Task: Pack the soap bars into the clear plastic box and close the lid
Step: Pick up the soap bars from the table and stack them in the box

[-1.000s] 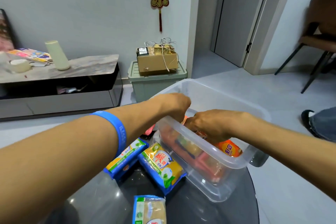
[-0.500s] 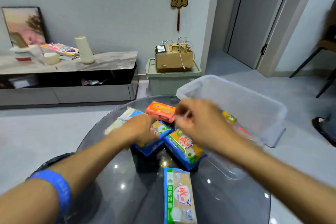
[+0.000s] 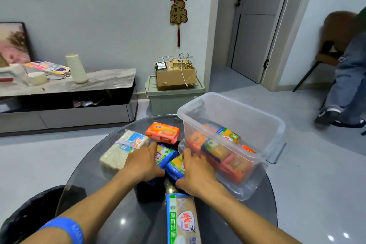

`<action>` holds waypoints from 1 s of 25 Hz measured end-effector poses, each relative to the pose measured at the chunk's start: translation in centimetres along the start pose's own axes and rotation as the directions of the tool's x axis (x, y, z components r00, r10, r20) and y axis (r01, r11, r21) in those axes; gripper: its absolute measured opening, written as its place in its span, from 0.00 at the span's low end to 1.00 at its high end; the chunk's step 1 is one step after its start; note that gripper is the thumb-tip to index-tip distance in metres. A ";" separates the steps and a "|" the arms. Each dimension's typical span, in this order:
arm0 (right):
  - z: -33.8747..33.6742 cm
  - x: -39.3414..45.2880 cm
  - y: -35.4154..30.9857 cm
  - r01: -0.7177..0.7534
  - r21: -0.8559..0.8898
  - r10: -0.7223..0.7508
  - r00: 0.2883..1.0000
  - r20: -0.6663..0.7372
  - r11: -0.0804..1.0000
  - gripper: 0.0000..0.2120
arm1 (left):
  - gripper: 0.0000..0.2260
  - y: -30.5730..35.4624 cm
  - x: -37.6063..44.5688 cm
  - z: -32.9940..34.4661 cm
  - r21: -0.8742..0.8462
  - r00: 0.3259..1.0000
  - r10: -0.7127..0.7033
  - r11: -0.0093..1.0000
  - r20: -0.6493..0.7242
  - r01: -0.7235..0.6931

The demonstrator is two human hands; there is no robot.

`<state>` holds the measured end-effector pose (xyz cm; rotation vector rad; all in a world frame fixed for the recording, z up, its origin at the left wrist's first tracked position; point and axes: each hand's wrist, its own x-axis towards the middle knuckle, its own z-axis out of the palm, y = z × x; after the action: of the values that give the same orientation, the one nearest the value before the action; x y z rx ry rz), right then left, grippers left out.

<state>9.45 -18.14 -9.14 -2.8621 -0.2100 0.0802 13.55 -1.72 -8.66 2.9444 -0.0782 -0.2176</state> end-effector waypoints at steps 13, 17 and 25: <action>-23.4 -3.0 9.2 0.353 -0.032 -0.343 0.924 0.167 0.935 0.34 | 0.26 10.7 1.7 -16.6 -0.303 0.940 0.208 0.908 -0.269 -0.288; -21.4 3.0 10.8 0.356 -0.423 -0.189 0.902 0.388 0.833 0.37 | 0.31 16.0 7.5 -13.3 -0.096 0.972 0.228 0.968 -0.053 -0.232; -13.9 5.8 12.3 0.687 -0.347 -0.301 0.638 0.709 0.639 0.27 | 0.32 16.2 11.5 -6.0 0.181 0.961 0.200 0.955 0.190 -0.234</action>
<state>17.88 -32.62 0.72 -3.0969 -1.4509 0.9790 25.18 -17.28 -1.37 3.0772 -0.4742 -0.4528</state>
